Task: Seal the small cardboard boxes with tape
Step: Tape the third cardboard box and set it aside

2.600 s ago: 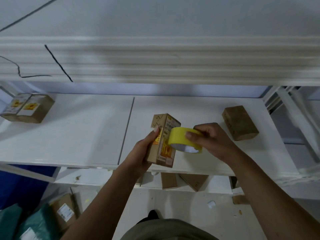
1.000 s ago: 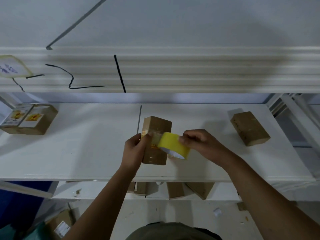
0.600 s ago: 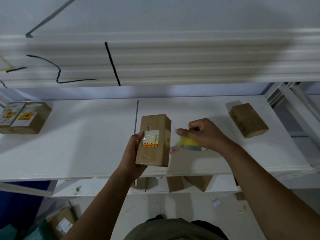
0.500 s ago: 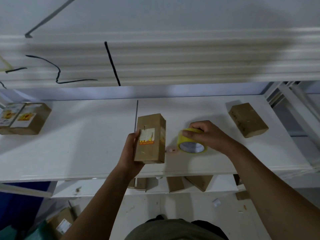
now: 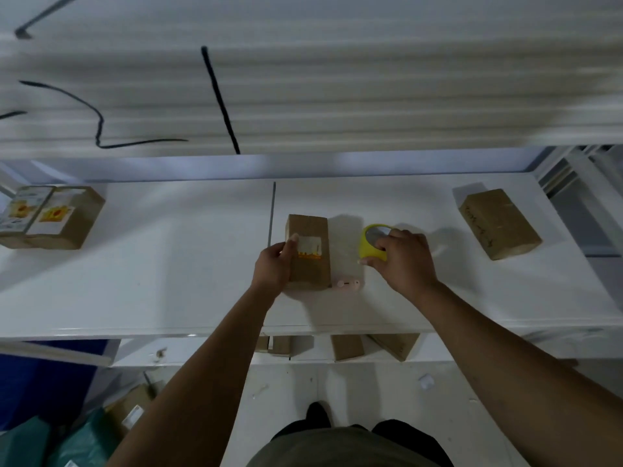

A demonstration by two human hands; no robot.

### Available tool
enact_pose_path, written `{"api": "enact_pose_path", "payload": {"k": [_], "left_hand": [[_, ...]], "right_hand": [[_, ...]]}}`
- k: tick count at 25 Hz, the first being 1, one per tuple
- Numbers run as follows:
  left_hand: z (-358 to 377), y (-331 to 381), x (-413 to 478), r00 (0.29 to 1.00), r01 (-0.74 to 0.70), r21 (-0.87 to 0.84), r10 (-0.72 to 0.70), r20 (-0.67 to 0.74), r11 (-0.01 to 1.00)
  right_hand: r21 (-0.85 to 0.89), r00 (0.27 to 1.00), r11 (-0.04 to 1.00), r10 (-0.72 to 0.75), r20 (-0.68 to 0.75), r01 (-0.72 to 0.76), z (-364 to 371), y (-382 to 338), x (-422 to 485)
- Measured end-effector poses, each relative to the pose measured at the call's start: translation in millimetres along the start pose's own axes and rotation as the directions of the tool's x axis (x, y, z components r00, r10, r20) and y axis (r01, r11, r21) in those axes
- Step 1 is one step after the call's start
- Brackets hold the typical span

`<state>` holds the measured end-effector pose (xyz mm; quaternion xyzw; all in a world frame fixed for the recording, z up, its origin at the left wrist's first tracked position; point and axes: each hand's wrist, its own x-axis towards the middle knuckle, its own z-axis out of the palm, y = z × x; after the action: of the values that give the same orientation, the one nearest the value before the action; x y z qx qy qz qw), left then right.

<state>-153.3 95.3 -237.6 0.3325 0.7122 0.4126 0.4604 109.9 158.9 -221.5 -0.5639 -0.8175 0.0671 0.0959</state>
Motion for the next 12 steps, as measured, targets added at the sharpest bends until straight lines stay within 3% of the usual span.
{"api": "enact_pose_path", "payload": {"k": [4,6,8,10,12], "left_hand": [[-7.2,3.6,18.2,0.999,0.03,0.07,-0.033,0.03,0.997],[-10.4,2.5,22.0,0.998,0.038,0.07,-0.041,0.039,0.997],[-12.4,-3.3,22.2,0.998,0.03,0.056,-0.032,0.048,0.998],[-13.4,-8.6,19.8,0.999,0.016,0.034,-0.018,0.052,0.999],[-13.7,-11.7,18.3,0.999,-0.008,0.025,0.007,0.052,1.0]], "right_hand": [[0.026,0.999,0.999,0.035,-0.002,-0.035,15.2,-9.8,-11.4],[0.053,0.985,0.999,0.014,-0.175,-0.005,21.9,-16.2,-26.7],[0.11,0.946,0.985,-0.091,-0.312,0.132,31.6,-27.2,-43.6],[0.147,0.971,0.972,-0.153,-0.186,0.182,41.5,-39.3,-56.3],[0.101,0.997,0.992,-0.072,0.017,0.07,47.7,-47.9,-62.5]]}}
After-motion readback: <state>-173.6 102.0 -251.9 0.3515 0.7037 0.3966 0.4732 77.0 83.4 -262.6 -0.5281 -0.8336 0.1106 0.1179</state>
